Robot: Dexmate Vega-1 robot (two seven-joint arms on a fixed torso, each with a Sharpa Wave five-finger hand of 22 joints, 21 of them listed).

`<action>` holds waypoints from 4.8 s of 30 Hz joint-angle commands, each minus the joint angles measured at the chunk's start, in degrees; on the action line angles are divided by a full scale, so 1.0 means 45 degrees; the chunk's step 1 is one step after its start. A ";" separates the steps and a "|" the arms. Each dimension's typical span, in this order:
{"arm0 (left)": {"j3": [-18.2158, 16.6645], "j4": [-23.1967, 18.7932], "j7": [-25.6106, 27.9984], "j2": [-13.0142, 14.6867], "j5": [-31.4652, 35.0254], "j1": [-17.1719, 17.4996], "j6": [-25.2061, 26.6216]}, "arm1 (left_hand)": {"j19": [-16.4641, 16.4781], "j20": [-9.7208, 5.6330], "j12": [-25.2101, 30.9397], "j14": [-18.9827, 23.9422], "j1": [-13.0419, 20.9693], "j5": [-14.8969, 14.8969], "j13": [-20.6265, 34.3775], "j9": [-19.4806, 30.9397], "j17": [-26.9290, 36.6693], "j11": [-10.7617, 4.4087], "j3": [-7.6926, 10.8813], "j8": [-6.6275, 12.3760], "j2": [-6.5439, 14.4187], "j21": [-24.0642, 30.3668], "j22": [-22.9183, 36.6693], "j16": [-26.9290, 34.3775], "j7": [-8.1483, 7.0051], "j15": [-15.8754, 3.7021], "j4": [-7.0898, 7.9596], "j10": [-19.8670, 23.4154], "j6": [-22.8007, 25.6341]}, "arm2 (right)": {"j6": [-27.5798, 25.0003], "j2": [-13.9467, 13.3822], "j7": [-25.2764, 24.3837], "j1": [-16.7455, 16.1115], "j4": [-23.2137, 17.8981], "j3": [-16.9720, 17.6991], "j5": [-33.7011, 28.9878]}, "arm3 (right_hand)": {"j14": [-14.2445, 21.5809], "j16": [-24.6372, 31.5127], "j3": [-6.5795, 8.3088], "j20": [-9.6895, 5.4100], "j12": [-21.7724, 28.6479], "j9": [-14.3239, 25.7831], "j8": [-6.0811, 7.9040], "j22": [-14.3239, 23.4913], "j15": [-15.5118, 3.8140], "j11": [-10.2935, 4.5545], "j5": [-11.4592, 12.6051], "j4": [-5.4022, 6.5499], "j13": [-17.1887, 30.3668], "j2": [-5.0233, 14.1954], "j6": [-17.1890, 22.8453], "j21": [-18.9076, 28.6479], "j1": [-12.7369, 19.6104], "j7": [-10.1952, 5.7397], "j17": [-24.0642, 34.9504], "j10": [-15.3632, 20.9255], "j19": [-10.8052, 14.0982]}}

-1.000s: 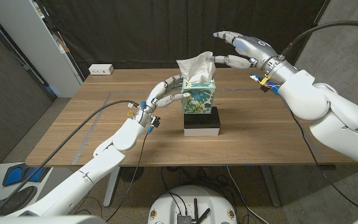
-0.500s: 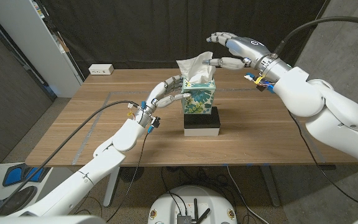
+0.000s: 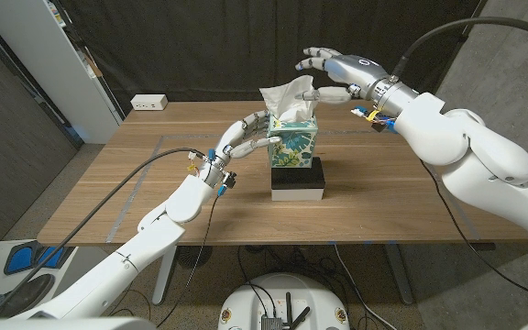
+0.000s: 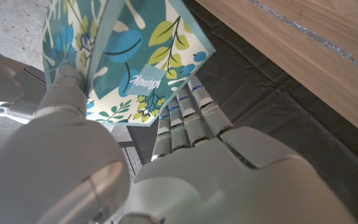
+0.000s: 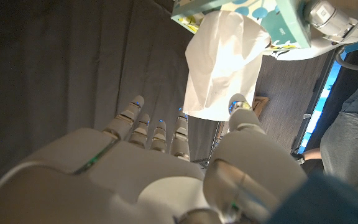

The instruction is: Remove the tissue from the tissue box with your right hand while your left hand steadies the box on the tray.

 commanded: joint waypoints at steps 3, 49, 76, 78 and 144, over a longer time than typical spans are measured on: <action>0.0136 0.0097 -0.0135 -0.0034 -0.0006 -0.0146 0.0063 | 0.0021 0.0034 -0.0052 0.0025 0.0908 0.0077 0.0016 0.0069 0.0020 -0.0080 0.0119 0.0052 0.1005 0.0048 0.0063 -0.0017 0.0064 -0.0299 0.0054 0.0035 0.0185 | -0.0433 -0.0058 0.0549 0.0943 0.0038 -0.0760 -0.0054 | -0.0072 0.0098 0.0327 0.0136 0.0152 0.0150 0.0456 0.0023 0.0080 -0.0092 0.0156 -0.0005 0.0045 0.0077 0.1261 0.0063 0.0682 -0.0404 -0.0035 -0.0037 0.0239; 0.0359 0.0126 -0.0250 -0.0085 0.0003 -0.0376 0.0263 | -0.0013 0.0076 -0.0126 0.0004 0.1007 0.0077 0.0057 0.0097 0.0008 -0.0058 0.0166 -0.0032 0.1121 0.0040 0.0062 -0.0065 0.0084 -0.0253 0.0007 0.0025 0.0182 | -0.2075 0.0906 -0.0805 -0.0053 -0.0169 -0.2261 -0.5066 | 0.2543 0.1502 0.0612 -0.0060 0.0786 0.0849 0.3042 0.0046 -0.1298 -0.0991 -0.0023 0.0024 -0.0017 0.0306 0.7700 0.0507 0.3374 -0.1612 0.0129 0.3633 0.2980; 0.0124 -0.0175 -0.0074 0.0095 0.0041 -0.0044 0.0176 | -0.0017 0.0065 -0.0158 -0.0009 0.1052 0.0075 0.0078 0.0111 0.0007 -0.0056 0.0166 -0.0063 0.1152 0.0042 0.0061 -0.0079 0.0081 -0.0246 -0.0007 0.0033 0.0204 | -0.2068 0.3307 -0.3697 -0.1760 0.0349 -0.2143 -0.7448 | 0.3270 0.1948 0.0459 0.0163 0.0812 0.0662 0.3027 0.0067 -0.1349 -0.1087 -0.0211 0.0112 0.0005 0.0218 0.7885 0.0572 0.3672 -0.1595 0.0328 0.4373 0.3606; 0.0075 -0.0216 -0.0075 0.0144 0.0009 0.0011 0.0212 | -0.0017 0.0066 -0.0157 -0.0001 0.1051 0.0074 0.0079 0.0112 0.0007 -0.0044 0.0164 -0.0068 0.1153 0.0043 0.0061 -0.0075 0.0082 -0.0252 -0.0006 0.0038 0.0196 | -0.2306 0.3557 -0.3896 -0.1846 0.0381 -0.2346 -0.8120 | 0.3350 0.1990 0.0448 0.0154 0.0815 0.0651 0.3030 0.0068 -0.1357 -0.1101 -0.0221 0.0116 0.0007 0.0218 0.7907 0.0566 0.3684 -0.1591 0.0341 0.4419 0.3616; -0.0145 -0.0440 0.0071 0.0063 -0.0058 0.0513 -0.0019 | -0.0089 0.0085 -0.0210 0.0003 0.1179 0.0076 0.0140 0.0149 0.0020 -0.0094 0.0091 -0.0130 0.1167 0.0027 0.0063 -0.0066 0.0040 -0.0279 -0.0030 0.0120 0.0276 | -0.1750 0.5531 -1.0189 -0.1886 0.2039 -0.2518 -1.0013 | 0.3965 0.2486 -0.0135 0.0438 0.0721 0.0307 0.2798 0.0072 -0.2063 -0.1992 -0.0664 0.0346 0.0161 0.0086 0.8043 0.0173 0.3148 -0.2595 0.0754 0.5183 0.3093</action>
